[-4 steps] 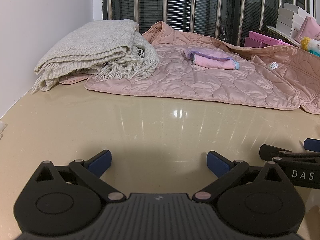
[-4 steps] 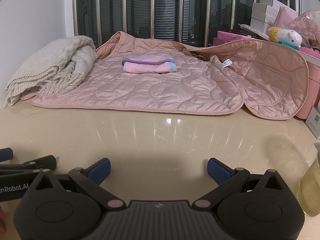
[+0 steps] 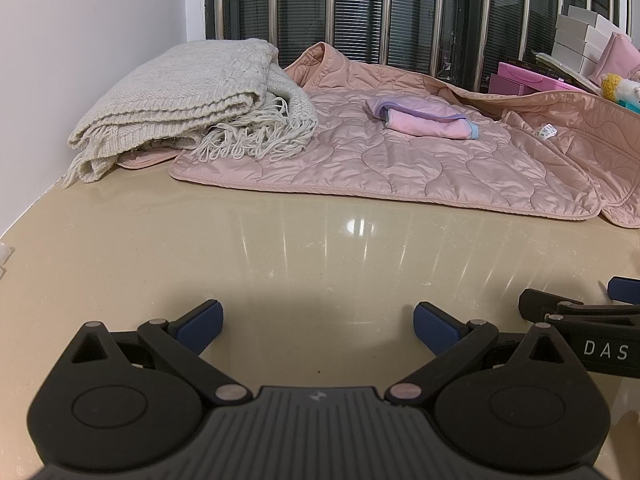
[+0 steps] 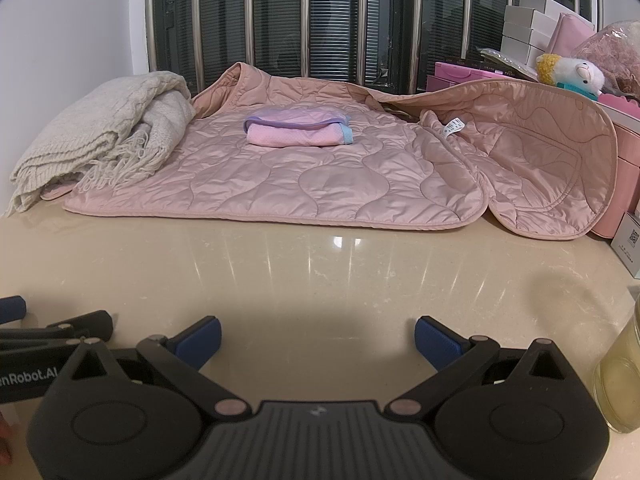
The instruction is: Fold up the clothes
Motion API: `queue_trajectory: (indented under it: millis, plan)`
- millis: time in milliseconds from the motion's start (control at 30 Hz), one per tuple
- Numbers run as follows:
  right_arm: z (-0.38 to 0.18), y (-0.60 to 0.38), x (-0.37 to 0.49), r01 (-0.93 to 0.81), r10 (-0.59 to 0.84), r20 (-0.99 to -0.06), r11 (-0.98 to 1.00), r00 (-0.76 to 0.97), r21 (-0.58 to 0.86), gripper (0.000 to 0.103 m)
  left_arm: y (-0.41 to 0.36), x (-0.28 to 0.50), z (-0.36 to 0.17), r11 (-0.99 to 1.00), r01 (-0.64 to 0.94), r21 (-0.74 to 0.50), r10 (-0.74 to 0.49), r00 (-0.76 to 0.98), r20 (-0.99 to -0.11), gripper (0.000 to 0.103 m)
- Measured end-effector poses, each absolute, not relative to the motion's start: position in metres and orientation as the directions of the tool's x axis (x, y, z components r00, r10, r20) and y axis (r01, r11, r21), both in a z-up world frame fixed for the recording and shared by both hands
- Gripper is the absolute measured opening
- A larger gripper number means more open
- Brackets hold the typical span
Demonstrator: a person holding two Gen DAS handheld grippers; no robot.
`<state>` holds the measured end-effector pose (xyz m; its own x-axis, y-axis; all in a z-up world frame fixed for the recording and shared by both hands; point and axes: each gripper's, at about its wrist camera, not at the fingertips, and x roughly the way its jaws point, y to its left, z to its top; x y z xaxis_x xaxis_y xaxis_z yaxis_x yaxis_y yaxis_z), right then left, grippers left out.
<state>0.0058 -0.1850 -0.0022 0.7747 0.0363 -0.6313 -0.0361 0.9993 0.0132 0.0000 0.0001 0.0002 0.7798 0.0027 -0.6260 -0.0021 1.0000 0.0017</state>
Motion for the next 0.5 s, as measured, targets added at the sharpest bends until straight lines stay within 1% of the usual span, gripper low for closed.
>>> queue_trajectory:
  millis: [500]
  plan:
    - [-0.0024, -0.1855, 0.0056, -0.038, 0.038, -0.631, 0.999, 0.775, 0.013, 0.103, 0.0014, -0.0012, 0.0017, 1.000, -0.001, 0.001, 0.002, 0.780, -0.626, 0.103]
